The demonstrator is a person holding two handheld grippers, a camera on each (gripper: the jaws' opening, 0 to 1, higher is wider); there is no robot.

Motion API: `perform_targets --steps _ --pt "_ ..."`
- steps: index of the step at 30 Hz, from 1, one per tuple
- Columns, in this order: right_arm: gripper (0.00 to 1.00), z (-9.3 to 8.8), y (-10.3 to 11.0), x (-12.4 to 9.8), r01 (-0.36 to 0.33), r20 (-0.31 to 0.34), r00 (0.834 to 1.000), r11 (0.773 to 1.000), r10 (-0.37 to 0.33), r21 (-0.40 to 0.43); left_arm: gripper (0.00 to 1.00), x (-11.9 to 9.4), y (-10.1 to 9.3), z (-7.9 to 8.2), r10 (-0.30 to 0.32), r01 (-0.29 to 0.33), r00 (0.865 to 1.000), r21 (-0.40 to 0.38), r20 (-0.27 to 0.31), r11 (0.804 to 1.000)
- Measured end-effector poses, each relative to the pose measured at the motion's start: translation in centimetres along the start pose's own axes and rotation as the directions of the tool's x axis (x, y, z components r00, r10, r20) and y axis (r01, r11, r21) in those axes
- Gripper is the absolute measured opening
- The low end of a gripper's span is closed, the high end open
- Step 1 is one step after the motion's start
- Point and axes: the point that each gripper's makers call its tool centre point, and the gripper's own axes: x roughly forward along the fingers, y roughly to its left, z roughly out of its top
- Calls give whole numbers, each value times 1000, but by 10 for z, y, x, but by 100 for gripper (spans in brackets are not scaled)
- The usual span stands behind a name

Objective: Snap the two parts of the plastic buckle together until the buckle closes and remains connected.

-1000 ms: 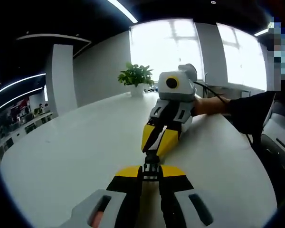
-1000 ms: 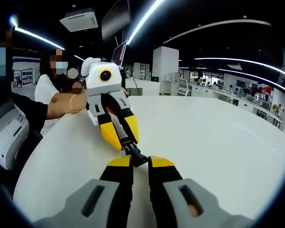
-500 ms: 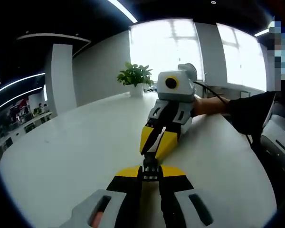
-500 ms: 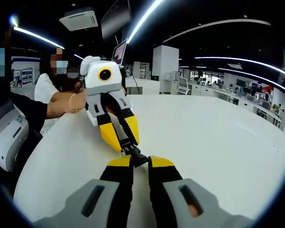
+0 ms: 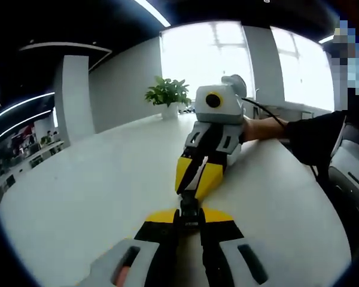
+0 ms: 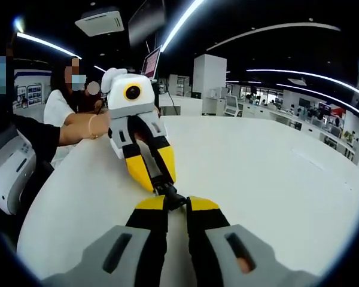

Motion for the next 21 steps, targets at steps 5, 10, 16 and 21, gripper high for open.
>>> perform_targets --steps 5,10,16,21 --pt "12 -1 1 0 2 -3 1000 1000 -2 1 13 -1 -1 0 -2 2 1000 -4 2 1000" --pt "12 0 4 1 -14 -2 1000 1000 14 -1 13 0 -2 2 -11 11 1000 -11 13 1000" --pt "12 -2 7 2 -8 -16 1000 1000 8 -16 13 1 -3 2 -6 6 1000 -4 9 1000" --pt "13 -1 6 0 -10 -18 1000 1000 10 -14 13 1 -3 3 -7 8 1000 -4 9 1000"
